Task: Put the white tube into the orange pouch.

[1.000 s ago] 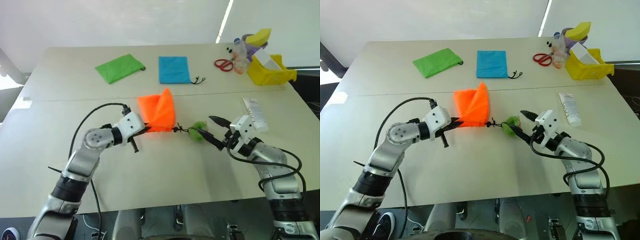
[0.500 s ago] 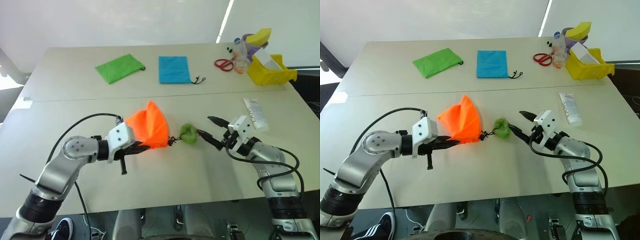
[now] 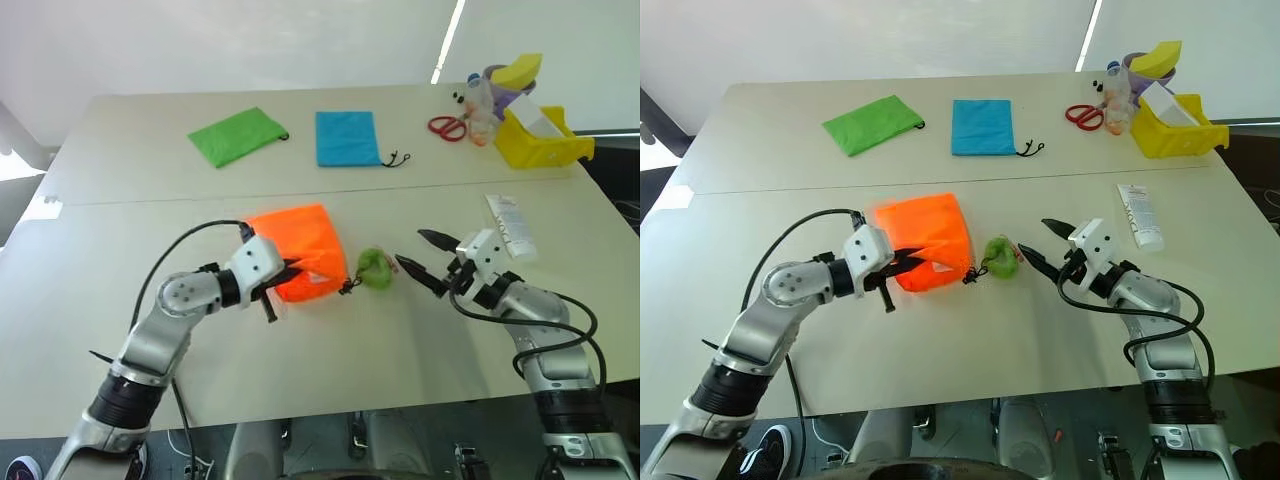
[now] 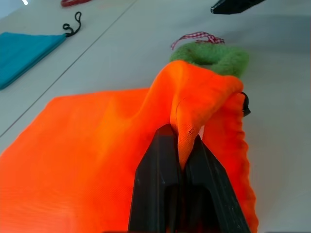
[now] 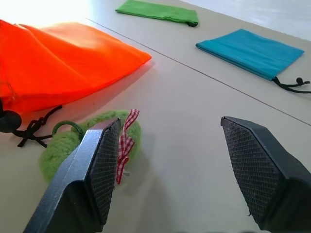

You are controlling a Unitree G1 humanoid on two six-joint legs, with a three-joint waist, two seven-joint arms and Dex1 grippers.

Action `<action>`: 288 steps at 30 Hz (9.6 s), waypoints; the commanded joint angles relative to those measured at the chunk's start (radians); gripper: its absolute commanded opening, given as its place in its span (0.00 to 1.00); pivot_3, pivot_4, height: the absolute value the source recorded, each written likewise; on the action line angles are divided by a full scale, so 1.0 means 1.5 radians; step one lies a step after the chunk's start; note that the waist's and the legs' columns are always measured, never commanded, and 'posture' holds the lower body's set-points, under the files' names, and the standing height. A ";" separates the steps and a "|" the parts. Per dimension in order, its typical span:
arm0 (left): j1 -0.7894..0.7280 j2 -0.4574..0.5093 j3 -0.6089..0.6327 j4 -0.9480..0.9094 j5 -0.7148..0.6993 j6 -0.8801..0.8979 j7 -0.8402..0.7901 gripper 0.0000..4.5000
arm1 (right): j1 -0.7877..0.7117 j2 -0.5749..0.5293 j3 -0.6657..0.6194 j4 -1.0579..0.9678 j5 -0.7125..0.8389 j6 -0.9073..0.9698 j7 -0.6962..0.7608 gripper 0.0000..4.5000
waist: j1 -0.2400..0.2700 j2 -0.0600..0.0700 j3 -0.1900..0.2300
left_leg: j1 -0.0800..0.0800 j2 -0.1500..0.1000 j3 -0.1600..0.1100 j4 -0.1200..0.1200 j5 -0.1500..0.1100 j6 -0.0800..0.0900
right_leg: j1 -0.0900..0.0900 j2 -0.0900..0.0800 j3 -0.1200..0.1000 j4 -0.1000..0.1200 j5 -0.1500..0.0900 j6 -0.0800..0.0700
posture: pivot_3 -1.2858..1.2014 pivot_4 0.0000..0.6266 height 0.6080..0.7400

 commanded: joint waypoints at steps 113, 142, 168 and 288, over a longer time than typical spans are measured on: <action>0.025 0.018 0.017 -0.062 -0.034 0.050 0.010 0.00 | -0.114 0.102 0.154 -0.385 0.132 0.712 -0.213 0.40 | -0.001 0.004 0.000 | -0.005 0.000 0.002 0.002 -0.004 0.003 | -0.006 -0.005 -0.004 -0.002 0.004 0.001 | 0.52 0.24 0.97; 0.005 -0.012 0.012 -0.053 -0.033 0.043 0.027 0.00 | -0.252 0.179 0.314 -0.178 -0.031 0.640 -0.252 0.40 | -0.005 0.004 0.000 | -0.006 0.000 0.003 0.003 -0.002 0.004 | -0.007 -0.004 -0.004 -0.001 0.005 0.001 | 0.52 0.24 0.97; 0.010 -0.009 0.009 -0.054 -0.022 0.040 0.030 0.00 | -0.251 0.208 0.306 -0.168 -0.031 0.623 -0.212 0.40 | -0.012 0.004 0.000 | -0.006 0.000 0.003 0.003 -0.002 0.004 | -0.008 -0.004 -0.004 -0.001 0.005 0.001 | 0.52 0.24 0.97; -0.518 -0.172 -0.178 0.727 0.150 -0.407 -0.341 0.76 | -0.135 -0.081 0.118 -0.034 -0.103 0.374 -0.064 0.00 | -0.004 0.004 0.000 | -0.002 -0.001 0.003 0.006 -0.002 0.005 | -0.002 -0.004 -0.004 -0.002 0.006 0.003 | 0.52 0.24 0.97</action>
